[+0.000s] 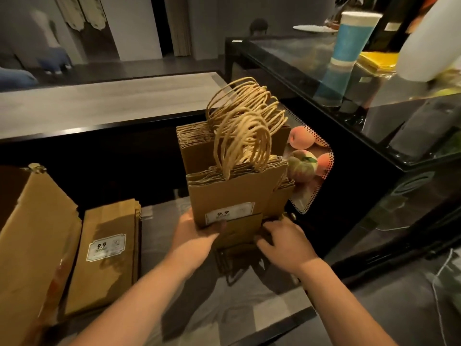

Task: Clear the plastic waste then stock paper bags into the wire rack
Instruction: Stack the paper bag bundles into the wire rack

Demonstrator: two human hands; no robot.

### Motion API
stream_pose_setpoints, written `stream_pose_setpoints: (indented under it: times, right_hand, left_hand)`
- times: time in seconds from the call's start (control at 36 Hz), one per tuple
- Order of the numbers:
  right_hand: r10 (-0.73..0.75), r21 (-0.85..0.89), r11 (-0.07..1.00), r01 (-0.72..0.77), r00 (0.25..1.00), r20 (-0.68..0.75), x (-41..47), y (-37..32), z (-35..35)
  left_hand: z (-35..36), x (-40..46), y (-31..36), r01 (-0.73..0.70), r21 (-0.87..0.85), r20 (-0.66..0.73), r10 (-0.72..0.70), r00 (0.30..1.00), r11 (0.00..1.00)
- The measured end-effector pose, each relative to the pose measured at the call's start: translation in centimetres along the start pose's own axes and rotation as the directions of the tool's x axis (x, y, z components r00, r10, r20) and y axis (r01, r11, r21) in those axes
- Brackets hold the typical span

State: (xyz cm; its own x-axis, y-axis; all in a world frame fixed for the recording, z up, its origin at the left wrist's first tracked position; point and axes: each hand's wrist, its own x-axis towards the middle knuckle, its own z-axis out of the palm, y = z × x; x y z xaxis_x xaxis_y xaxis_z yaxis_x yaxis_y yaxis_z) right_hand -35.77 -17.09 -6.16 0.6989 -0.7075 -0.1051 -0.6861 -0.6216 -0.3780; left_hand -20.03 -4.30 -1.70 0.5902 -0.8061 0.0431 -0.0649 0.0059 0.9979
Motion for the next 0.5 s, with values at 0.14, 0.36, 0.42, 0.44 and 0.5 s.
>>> stream_pose_setpoints:
  times: [0.14,0.36,0.42,0.44,0.5]
  right_hand:
    - [0.007,-0.008,1.000,-0.007,1.000,-0.028,0.3,0.1,0.1]
    - [0.016,-0.014,1.000,-0.016,1.000,0.007,0.7,0.2,0.3]
    - [0.017,-0.009,1.000,-0.017,1.000,0.015,0.7,0.3,0.4]
    - [0.014,-0.013,1.000,-0.013,1.000,0.017,0.7,0.4,0.4]
    - [0.000,-0.018,1.000,0.000,1.000,0.015,0.7,0.4,0.4]
  left_hand:
    - [0.1,0.7,-0.7,-0.007,0.094,-0.007,0.008,1.000,0.995]
    - [-0.3,0.4,-0.7,0.029,0.176,-0.013,-0.027,1.000,0.984]
    - [-0.8,0.3,-0.2,0.031,0.144,-0.019,-0.029,0.999,0.989]
    - [-1.0,0.2,0.1,0.044,0.139,-0.023,-0.041,0.999,0.989]
    - [-1.5,0.2,0.5,0.061,0.115,-0.036,-0.057,0.998,0.991]
